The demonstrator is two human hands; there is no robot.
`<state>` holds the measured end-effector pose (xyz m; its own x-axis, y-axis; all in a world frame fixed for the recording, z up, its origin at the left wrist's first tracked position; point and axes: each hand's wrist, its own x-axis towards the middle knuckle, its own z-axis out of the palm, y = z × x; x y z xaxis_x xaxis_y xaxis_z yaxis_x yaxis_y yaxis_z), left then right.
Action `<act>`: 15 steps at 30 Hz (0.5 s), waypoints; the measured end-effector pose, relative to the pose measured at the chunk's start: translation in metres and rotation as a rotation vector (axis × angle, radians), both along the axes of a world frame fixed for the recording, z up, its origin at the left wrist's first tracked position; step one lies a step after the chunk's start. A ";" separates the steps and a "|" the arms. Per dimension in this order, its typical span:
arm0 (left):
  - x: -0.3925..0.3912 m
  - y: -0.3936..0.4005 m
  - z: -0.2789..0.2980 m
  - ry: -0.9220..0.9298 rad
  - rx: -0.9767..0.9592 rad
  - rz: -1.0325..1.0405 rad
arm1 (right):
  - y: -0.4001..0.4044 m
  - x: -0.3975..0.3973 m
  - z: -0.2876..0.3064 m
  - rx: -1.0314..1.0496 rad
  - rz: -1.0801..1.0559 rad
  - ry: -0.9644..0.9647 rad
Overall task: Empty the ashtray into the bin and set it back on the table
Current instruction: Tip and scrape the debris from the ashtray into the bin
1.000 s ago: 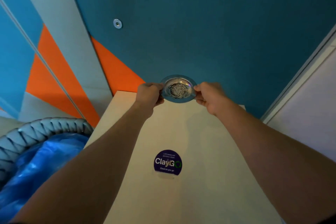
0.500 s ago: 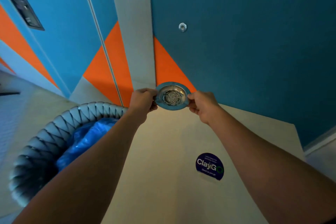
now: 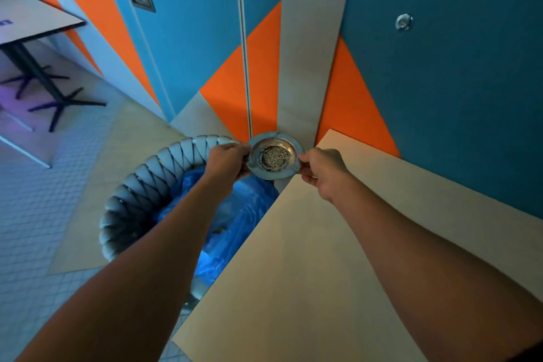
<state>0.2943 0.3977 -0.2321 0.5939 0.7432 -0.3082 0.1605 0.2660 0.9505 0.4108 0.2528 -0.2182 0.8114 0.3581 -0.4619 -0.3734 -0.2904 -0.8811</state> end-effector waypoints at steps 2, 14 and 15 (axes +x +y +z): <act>-0.012 0.014 -0.005 0.024 0.002 0.028 | 0.016 -0.008 -0.007 -0.012 0.024 0.000; -0.046 0.067 -0.042 0.098 -0.048 0.103 | 0.080 -0.031 -0.046 -0.039 0.128 0.078; -0.047 0.070 -0.046 0.102 -0.054 0.110 | 0.083 -0.032 -0.049 -0.042 0.127 0.081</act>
